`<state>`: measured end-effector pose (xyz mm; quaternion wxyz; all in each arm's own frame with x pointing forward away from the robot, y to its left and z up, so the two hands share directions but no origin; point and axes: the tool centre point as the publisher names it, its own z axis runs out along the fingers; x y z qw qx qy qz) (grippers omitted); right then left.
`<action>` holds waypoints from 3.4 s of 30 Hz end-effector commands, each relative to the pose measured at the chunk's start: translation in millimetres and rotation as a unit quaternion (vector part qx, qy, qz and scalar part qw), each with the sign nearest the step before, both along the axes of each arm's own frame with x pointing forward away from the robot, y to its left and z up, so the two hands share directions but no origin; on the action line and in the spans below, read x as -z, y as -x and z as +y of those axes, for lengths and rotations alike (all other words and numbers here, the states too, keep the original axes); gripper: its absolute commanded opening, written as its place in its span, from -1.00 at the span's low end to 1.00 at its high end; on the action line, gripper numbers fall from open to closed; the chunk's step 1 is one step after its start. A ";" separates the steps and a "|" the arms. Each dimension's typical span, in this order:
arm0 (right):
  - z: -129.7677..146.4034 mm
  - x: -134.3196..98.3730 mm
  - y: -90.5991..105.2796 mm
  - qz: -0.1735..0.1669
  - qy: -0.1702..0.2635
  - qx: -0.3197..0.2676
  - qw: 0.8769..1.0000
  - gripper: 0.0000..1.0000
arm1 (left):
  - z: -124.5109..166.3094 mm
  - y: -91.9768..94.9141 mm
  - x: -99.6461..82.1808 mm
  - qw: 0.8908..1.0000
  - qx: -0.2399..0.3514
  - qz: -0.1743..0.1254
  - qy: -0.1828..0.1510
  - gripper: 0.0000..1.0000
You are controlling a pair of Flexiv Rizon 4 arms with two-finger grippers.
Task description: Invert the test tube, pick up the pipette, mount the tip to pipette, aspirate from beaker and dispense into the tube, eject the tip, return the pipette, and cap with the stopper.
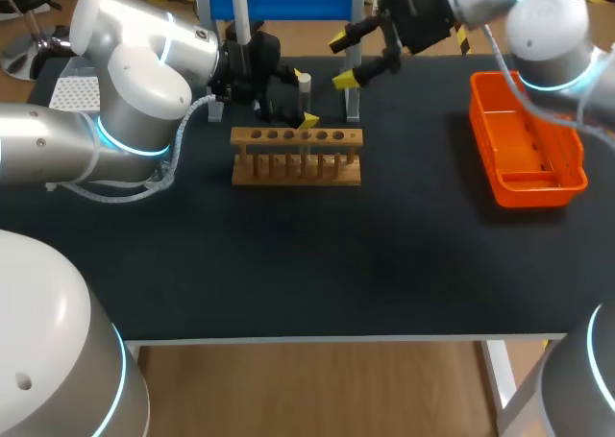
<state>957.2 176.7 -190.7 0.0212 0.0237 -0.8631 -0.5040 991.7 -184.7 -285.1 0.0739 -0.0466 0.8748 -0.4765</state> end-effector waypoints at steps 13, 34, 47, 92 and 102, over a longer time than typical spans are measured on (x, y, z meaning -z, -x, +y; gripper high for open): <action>18.9 -12.6 9.8 0.016 -0.168 -0.058 0.984 -1.00 | -0.6 0.3 -0.1 1.000 -0.001 0.000 -0.001 1.00; 49.9 -8.0 7.9 0.035 -0.213 -0.069 0.974 -1.00 | -0.6 0.3 -0.1 1.000 -0.001 0.000 -0.001 1.00; 55.6 6.5 5.9 0.044 -0.205 -0.065 0.975 -1.00 | -0.6 0.3 -0.1 1.000 -0.001 0.000 -0.001 1.00; 55.7 33.5 -11.6 0.059 -0.205 -0.044 0.976 -1.00 | -0.6 0.3 -0.1 1.000 -0.001 0.000 -0.001 1.00; 37.7 -15.2 -12.3 0.015 -0.232 -0.045 0.972 0.33 | -0.6 0.3 -0.1 1.000 -0.001 0.000 -0.001 1.00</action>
